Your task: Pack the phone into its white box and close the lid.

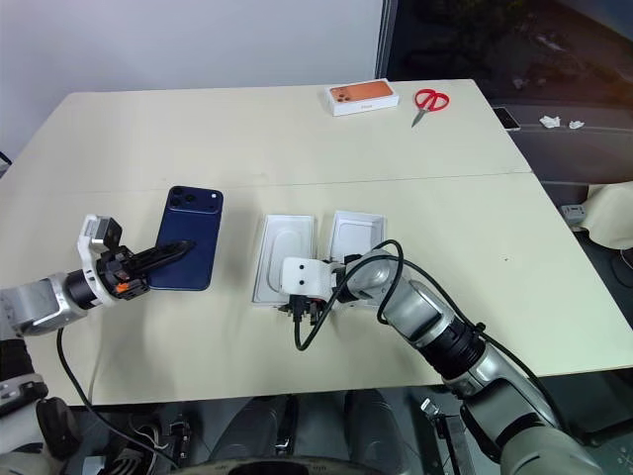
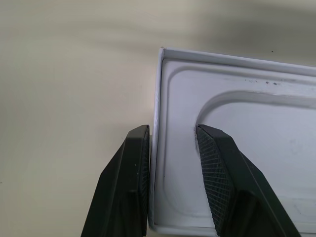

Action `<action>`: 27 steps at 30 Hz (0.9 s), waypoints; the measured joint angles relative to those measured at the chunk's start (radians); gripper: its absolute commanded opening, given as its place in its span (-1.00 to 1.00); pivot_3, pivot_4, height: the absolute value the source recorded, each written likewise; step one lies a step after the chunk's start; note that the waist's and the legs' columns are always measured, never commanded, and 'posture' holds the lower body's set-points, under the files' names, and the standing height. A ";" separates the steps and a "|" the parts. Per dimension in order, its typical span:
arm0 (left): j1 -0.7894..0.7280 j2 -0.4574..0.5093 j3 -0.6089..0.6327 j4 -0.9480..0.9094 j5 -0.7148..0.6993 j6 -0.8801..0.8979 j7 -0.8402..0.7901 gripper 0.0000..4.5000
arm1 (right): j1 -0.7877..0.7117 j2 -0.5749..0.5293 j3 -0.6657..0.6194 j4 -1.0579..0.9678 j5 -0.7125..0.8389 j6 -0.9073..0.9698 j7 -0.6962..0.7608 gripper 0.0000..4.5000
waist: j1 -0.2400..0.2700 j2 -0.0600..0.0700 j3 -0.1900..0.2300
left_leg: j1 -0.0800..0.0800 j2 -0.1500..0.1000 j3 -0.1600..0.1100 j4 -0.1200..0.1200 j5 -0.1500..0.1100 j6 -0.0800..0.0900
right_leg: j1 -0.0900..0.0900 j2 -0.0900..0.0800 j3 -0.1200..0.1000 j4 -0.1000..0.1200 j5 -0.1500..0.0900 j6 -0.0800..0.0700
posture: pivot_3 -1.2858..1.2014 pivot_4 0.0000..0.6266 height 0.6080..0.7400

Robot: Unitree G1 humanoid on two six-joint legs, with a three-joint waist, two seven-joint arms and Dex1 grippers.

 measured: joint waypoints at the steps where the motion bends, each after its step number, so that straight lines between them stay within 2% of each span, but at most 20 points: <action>1: 0.000 0.000 0.000 0.000 0.000 -0.001 0.001 -1.00 | 0.000 0.004 0.000 0.006 -0.001 -0.002 0.000 -0.31 | 0.000 0.000 0.000 | 0.000 0.000 0.000 0.000 0.000 0.000 | 0.000 0.000 0.000 0.000 0.000 0.000 | 0.03 -0.52 1.00; 2: 0.000 0.000 0.000 0.000 0.000 -0.002 0.002 -1.00 | 0.000 0.008 0.000 0.009 -0.002 -0.004 0.000 -0.31 | 0.000 0.000 0.000 | 0.000 0.000 0.000 0.000 0.000 0.000 | 0.000 0.000 0.000 0.000 0.000 0.000 | 0.03 -0.52 1.00; 7: 0.000 0.000 -0.002 0.000 -0.001 -0.004 0.004 -1.00 | 0.000 0.010 -0.003 0.015 -0.021 -0.035 -0.006 -0.89 | -0.003 0.000 0.000 | 0.001 0.000 0.000 0.000 0.000 0.000 | 0.001 0.000 0.000 0.000 0.000 0.000 | 0.03 -0.52 1.00; 17: 0.000 0.000 -0.002 0.000 -0.003 -0.004 0.004 -1.00 | 0.000 0.037 -0.016 0.024 -0.017 -0.012 -0.011 -0.89 | -0.002 0.000 0.000 | 0.002 0.001 0.000 0.000 0.000 -0.001 | 0.001 0.001 0.000 0.001 0.000 0.000 | 0.03 -0.52 1.00; 27: 0.000 0.000 -0.002 0.000 -0.004 -0.004 0.004 -1.00 | -0.034 0.194 -0.028 0.018 -0.026 0.197 -0.141 -0.89 | -0.001 0.000 0.000 | 0.001 0.001 0.000 0.000 0.000 0.000 | 0.001 0.001 0.000 0.001 0.000 0.000 | 0.03 -0.52 1.00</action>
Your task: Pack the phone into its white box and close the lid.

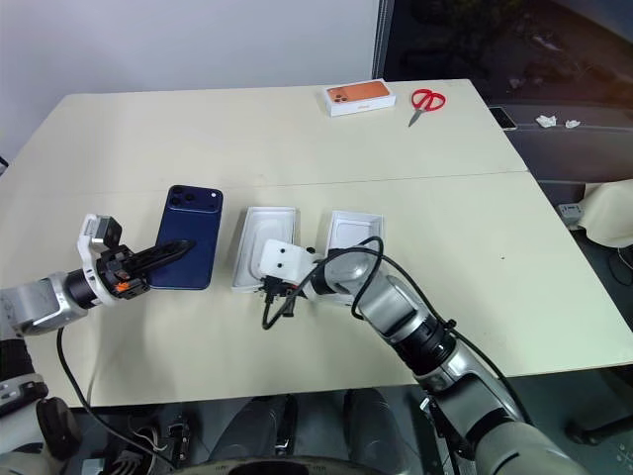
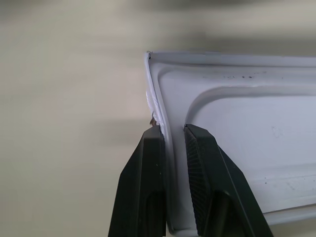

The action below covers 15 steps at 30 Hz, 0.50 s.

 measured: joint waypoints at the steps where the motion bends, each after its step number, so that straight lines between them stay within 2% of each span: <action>1: 0.000 0.000 0.000 0.000 0.000 0.000 0.000 -1.00 | 0.000 0.001 0.004 -0.002 -0.003 0.008 -0.005 -0.89 | 0.000 0.000 0.000 | 0.000 0.000 0.000 0.000 0.000 0.000 | 0.000 0.000 0.000 0.000 0.000 0.000 | 0.03 -0.52 1.00; 5: 0.000 0.000 0.000 0.000 0.000 0.000 0.000 -1.00 | 0.006 0.001 0.015 -0.007 0.002 0.051 -0.006 -0.10 | 0.001 0.000 0.000 | 0.000 0.000 0.000 0.000 0.000 0.000 | 0.000 0.000 0.000 0.000 0.000 0.000 | 0.03 -0.52 1.00; 8: -0.001 -0.010 -0.001 0.000 0.000 -0.002 0.005 -1.00 | 0.011 -0.005 0.018 -0.009 0.017 0.055 0.006 0.59 | 0.000 0.000 0.000 | 0.000 0.000 0.000 0.000 0.000 0.000 | 0.000 0.000 0.000 0.000 0.000 0.000 | 0.03 -0.52 1.00; 12: -0.001 -0.035 -0.012 0.000 0.000 -0.003 0.018 -1.00 | 0.011 -0.042 0.004 -0.028 0.058 0.043 0.051 0.59 | 0.001 0.000 0.000 | 0.000 0.000 0.000 0.000 0.000 0.000 | 0.000 0.000 0.000 0.000 0.000 0.000 | 0.03 -0.52 1.00; 15: -0.002 -0.044 -0.016 -0.004 0.000 -0.005 0.025 -1.00 | 0.005 -0.058 -0.077 -0.051 0.125 0.045 0.081 0.59 | 0.001 0.000 0.000 | -0.001 0.000 0.000 0.000 0.000 0.000 | 0.000 0.000 0.000 0.000 0.000 0.000 | 0.03 -0.52 1.00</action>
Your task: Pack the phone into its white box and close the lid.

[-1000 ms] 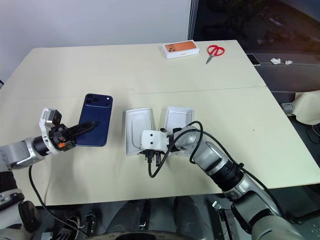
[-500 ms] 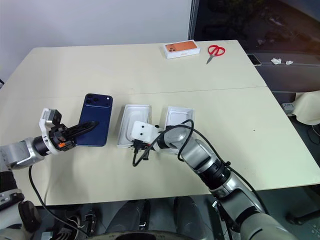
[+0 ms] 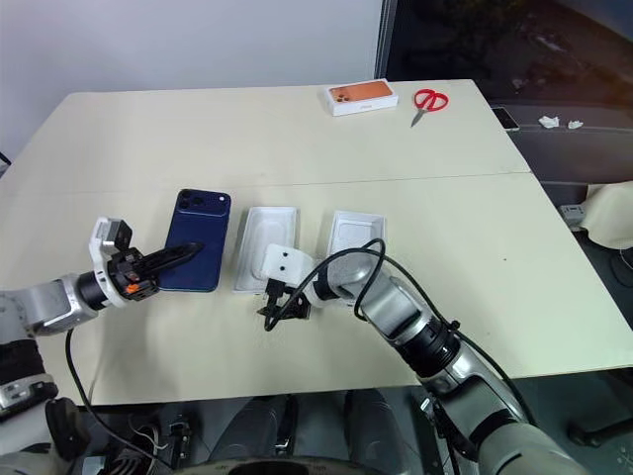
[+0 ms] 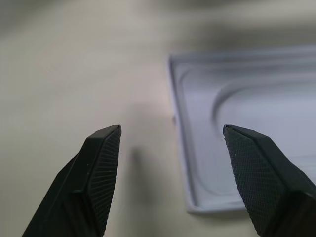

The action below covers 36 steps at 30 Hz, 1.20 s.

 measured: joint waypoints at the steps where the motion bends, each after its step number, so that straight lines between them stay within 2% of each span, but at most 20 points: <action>1: -0.001 -0.005 -0.002 -0.003 0.000 -0.001 0.002 -1.00 | -0.008 -0.009 -0.029 -0.004 0.023 0.000 0.007 0.59 | 0.000 0.000 0.000 | 0.000 0.000 0.000 0.000 0.000 0.000 | 0.000 0.000 0.000 0.000 0.000 0.000 | 0.03 -0.52 1.00; 6: -0.026 -0.050 -0.026 -0.005 0.005 -0.028 0.021 -1.00 | -0.018 -0.141 -0.178 -0.040 0.142 0.004 0.101 0.59 | 0.004 0.000 0.000 | 0.000 -0.001 0.000 0.000 0.000 0.001 | 0.001 -0.001 0.000 -0.001 0.000 0.000 | 0.03 -0.52 1.00; 13: -0.078 -0.125 -0.113 0.000 0.034 -0.067 0.040 -1.00 | -0.013 -0.234 -0.355 -0.028 0.304 0.025 0.177 0.59 | 0.000 0.000 0.000 | 0.000 0.000 0.000 0.000 -0.001 0.001 | 0.001 -0.001 0.000 -0.001 0.000 0.000 | 0.03 -0.52 1.00; 17: -0.091 -0.141 -0.144 0.029 0.063 -0.100 0.039 -1.00 | 0.022 -0.289 -0.382 -0.009 0.316 0.006 0.190 0.59 | 0.002 0.000 0.000 | -0.001 0.000 0.000 0.000 0.000 0.001 | 0.001 -0.001 0.000 -0.001 0.000 0.000 | 0.03 -0.52 1.00; 21: -0.092 -0.142 -0.181 0.090 0.121 -0.153 0.022 -1.00 | 0.037 -0.290 -0.374 -0.009 0.315 -0.009 0.179 0.59 | 0.001 0.000 0.000 | -0.001 0.000 0.001 0.000 0.000 0.001 | 0.000 -0.001 0.000 -0.001 0.000 0.000 | 0.03 -0.52 1.00; 22: -0.092 -0.143 -0.191 0.102 0.134 -0.167 0.012 -0.56 | 0.038 -0.290 -0.371 -0.010 0.314 -0.016 0.173 0.61 | 0.003 0.000 0.000 | -0.001 0.000 0.001 0.000 0.000 0.001 | 0.000 -0.001 0.000 -0.001 0.000 0.000 | 0.03 -0.52 1.00; 24: -0.094 -0.148 -0.212 0.107 0.159 -0.196 -0.004 -0.25 | 0.042 -0.287 -0.364 -0.011 0.313 -0.021 0.161 0.61 | 0.004 0.000 0.000 | -0.001 0.000 0.001 0.001 0.000 0.001 | 0.000 -0.001 0.000 -0.001 0.000 0.000 | 0.03 -0.52 1.00; 29: -0.129 -0.174 -0.230 0.099 0.166 -0.231 -0.041 0.86 | 0.049 -0.283 -0.343 -0.012 0.311 -0.028 0.137 0.61 | 0.013 0.000 0.000 | -0.001 0.000 0.001 0.002 0.000 0.001 | 0.001 -0.002 0.000 -0.001 0.000 0.000 | 0.03 -0.52 1.00; 36: -0.121 -0.134 -0.296 0.024 0.203 -0.239 -0.079 0.86 | 0.031 -0.262 -0.335 -0.010 0.306 -0.051 0.108 0.61 | 0.018 0.000 0.000 | -0.001 0.000 0.001 0.001 0.000 0.001 | 0.001 -0.002 0.000 -0.001 0.000 0.000 | 0.03 -0.52 1.00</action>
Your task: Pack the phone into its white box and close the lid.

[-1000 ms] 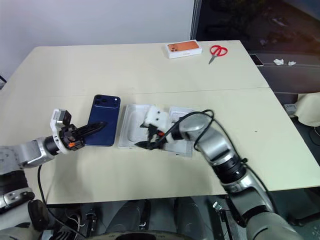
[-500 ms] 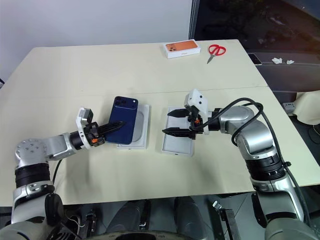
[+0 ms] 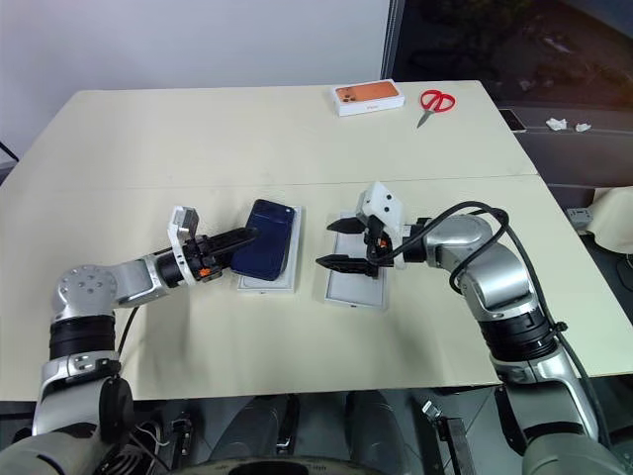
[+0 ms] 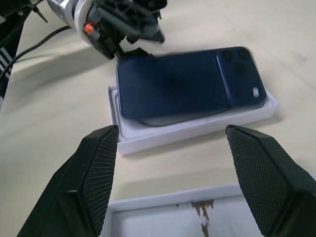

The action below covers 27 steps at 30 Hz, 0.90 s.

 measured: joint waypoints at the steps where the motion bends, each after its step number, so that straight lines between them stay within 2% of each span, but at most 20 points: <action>1: 0.006 0.010 -0.007 -0.011 0.003 0.001 -0.010 0.86 | -0.005 0.003 0.000 0.001 0.000 -0.004 -0.002 0.61 | 0.000 0.000 0.000 | 0.000 0.000 0.000 0.000 0.000 0.000 | 0.000 0.000 0.000 0.000 0.000 0.000 | 0.03 -0.52 1.00; 11: 0.054 0.089 -0.009 -0.099 0.016 0.021 -0.040 0.86 | -0.017 0.028 0.006 0.049 -0.020 -0.042 -0.035 0.61 | 0.000 0.000 0.000 | 0.000 0.000 0.000 0.000 0.000 0.000 | 0.000 0.000 0.000 0.000 0.000 0.000 | 0.03 -0.52 1.00; 16: 0.038 0.116 0.044 -0.124 0.014 -0.002 -0.035 0.86 | -0.041 0.076 0.011 0.079 -0.039 -0.056 -0.084 0.61 | 0.000 0.000 0.000 | 0.000 0.000 0.000 0.000 0.000 0.000 | 0.000 0.000 0.000 0.000 0.000 0.000 | 0.03 -0.52 1.00; 20: 0.030 0.130 0.056 -0.219 0.016 -0.076 -0.045 0.86 | -0.052 0.132 0.039 0.103 -0.082 -0.085 -0.142 0.61 | 0.000 0.000 0.000 | 0.000 0.000 0.000 -0.001 0.000 0.000 | 0.000 0.000 0.000 0.000 0.000 0.000 | 0.03 -0.52 1.00; 27: 0.090 0.145 -0.118 -0.322 0.180 -0.283 -0.083 0.86 | -0.065 0.188 0.129 0.166 -0.177 -0.143 -0.192 0.61 | 0.000 0.000 0.000 | 0.000 0.000 0.001 -0.001 0.000 0.000 | 0.000 0.000 0.000 0.000 0.000 0.000 | 0.03 -0.52 1.00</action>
